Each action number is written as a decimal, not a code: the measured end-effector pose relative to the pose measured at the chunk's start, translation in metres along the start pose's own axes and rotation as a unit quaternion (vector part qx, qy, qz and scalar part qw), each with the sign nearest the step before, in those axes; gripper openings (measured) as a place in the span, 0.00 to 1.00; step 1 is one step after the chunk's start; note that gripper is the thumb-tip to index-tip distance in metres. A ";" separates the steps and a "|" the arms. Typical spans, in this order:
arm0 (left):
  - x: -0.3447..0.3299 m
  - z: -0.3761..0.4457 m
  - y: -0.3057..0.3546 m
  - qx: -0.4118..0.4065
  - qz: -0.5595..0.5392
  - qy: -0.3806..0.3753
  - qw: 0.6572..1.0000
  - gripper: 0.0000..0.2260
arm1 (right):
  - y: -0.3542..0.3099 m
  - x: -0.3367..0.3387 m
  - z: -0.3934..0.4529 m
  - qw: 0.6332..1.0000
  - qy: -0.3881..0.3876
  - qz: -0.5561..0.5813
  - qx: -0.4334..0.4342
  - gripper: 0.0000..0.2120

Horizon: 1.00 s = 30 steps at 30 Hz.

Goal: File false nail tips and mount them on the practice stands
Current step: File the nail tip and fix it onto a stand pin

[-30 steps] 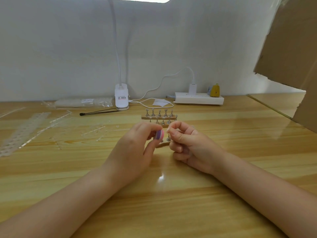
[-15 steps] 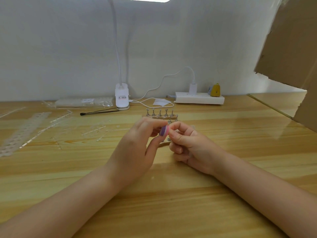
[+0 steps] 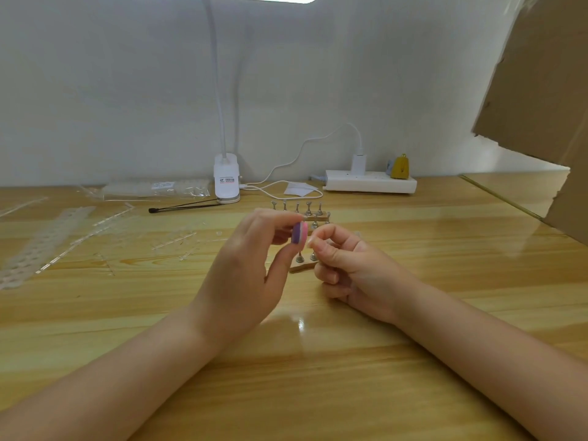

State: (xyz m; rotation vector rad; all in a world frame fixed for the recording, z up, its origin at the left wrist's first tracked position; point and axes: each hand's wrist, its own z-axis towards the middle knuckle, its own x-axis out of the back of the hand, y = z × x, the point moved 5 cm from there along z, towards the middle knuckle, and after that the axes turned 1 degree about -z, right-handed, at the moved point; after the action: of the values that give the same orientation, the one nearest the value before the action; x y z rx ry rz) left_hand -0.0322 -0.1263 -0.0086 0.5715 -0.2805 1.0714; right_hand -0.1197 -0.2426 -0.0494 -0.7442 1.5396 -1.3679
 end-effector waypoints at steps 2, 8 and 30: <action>-0.006 -0.002 -0.003 0.019 0.012 -0.037 0.999 0.11 | 0.000 0.000 0.000 1.000 0.005 0.009 -0.001 0.04; -0.002 -0.002 -0.001 0.002 0.023 -0.011 1.000 0.11 | -0.001 -0.001 -0.001 1.000 0.005 0.000 -0.002 0.04; -0.004 -0.006 0.020 -0.220 0.209 -0.037 0.952 0.14 | 0.001 -0.006 -0.001 0.998 -0.030 -0.036 -0.050 0.03</action>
State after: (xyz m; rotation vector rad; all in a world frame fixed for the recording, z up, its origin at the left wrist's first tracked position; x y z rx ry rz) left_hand -0.0521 -0.1188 -0.0094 0.1490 -0.7104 1.3435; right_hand -0.1186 -0.2367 -0.0492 -0.9033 1.5556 -1.3164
